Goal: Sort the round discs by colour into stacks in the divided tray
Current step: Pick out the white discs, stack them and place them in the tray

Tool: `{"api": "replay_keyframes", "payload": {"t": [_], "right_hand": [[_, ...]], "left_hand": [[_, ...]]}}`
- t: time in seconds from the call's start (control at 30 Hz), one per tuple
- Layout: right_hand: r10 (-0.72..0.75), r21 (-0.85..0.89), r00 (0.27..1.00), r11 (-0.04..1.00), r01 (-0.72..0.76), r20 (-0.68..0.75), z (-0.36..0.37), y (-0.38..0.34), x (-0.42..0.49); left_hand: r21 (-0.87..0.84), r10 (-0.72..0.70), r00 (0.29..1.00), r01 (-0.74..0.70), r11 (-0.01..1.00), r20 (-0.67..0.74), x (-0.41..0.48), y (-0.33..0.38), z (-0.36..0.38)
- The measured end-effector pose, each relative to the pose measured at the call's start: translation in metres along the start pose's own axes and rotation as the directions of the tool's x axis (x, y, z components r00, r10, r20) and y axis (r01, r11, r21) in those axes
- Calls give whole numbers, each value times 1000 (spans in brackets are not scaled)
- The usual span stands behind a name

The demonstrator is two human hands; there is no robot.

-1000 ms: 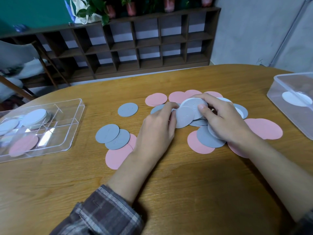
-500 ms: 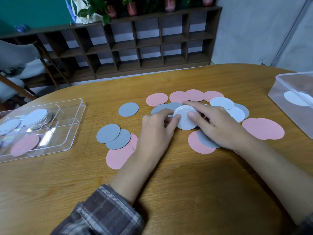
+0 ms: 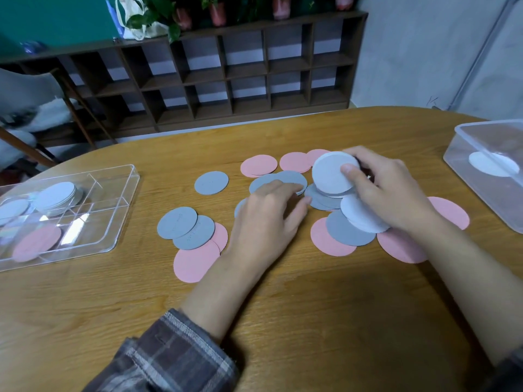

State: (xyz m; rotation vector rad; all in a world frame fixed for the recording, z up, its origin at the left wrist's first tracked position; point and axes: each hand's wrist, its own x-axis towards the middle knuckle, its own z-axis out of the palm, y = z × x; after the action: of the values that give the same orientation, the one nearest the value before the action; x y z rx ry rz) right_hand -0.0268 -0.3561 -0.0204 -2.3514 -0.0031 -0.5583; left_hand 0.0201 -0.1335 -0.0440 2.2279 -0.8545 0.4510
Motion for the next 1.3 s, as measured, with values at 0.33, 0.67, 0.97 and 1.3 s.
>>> {"api": "replay_keyframes", "payload": {"t": [0.33,0.67,0.97,1.3], "right_hand": [[109,-21,978,993,-114,-176,-19,17,5],[124,-34,977,991,-132,-176,-22,16,-6],[45,22,990,999,-42,-133,-30,14,-42],[23,-35,997,999,-26,-67,-20,19,-36]], "left_hand": [[-105,146,954,-122,987,262,8,35,28],[-37,210,929,-209,977,305,5,44,35],[-75,123,946,-105,992,299,1,34,20],[-72,212,968,-204,976,134,6,27,19]]}}
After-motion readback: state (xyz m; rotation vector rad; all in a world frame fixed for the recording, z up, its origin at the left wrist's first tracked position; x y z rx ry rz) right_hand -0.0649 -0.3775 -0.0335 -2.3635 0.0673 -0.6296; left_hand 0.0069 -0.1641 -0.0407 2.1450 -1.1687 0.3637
